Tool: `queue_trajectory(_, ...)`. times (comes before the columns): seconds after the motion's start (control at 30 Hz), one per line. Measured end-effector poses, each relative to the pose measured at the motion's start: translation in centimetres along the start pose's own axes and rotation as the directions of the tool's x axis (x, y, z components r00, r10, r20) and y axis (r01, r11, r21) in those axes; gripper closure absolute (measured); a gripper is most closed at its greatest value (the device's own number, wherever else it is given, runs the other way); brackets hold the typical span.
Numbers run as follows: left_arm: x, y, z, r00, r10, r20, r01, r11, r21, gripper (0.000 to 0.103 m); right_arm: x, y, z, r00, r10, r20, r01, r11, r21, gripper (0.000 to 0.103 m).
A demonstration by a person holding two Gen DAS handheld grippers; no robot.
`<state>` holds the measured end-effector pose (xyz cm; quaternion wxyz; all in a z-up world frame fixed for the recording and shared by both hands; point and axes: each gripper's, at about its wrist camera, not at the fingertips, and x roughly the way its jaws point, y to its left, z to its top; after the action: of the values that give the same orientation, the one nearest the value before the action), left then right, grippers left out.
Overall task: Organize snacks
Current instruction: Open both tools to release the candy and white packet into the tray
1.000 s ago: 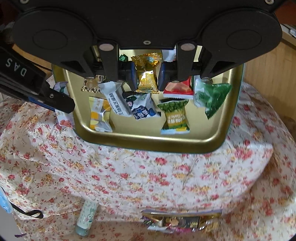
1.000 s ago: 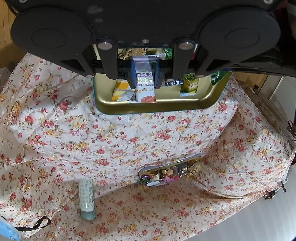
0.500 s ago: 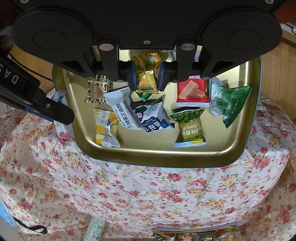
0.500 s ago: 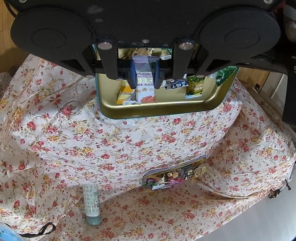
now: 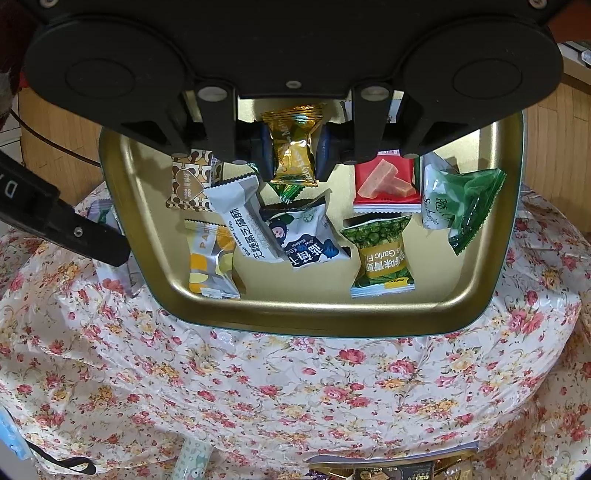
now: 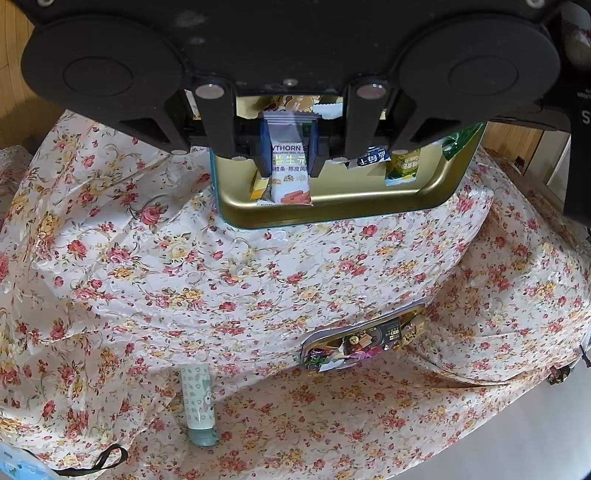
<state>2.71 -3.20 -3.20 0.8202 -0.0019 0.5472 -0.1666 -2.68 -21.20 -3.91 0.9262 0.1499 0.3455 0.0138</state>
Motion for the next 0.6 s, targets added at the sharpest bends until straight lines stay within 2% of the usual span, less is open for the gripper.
queue_trajectory(0.33,-0.4,0.1,-0.1,0.999,0.024,0.023,-0.024,1.000,-0.007,0.070,0.4,0.2,-0.1,1.000,0.002,-0.013,-0.002,1.000,-0.007,0.081)
queue_trajectory(0.47,-1.3,0.1,-0.2,0.995,0.071,0.075,-0.070,0.997,-0.015,0.067,0.5,0.3,0.1,1.000,0.003,-0.013,-0.003,1.000,-0.010,0.081)
queue_trajectory(0.6,-2.2,0.1,-0.3,0.980,0.142,0.141,-0.141,0.990,-0.023,0.065,0.8,0.6,0.4,1.000,0.008,-0.011,-0.009,1.000,-0.021,0.081)
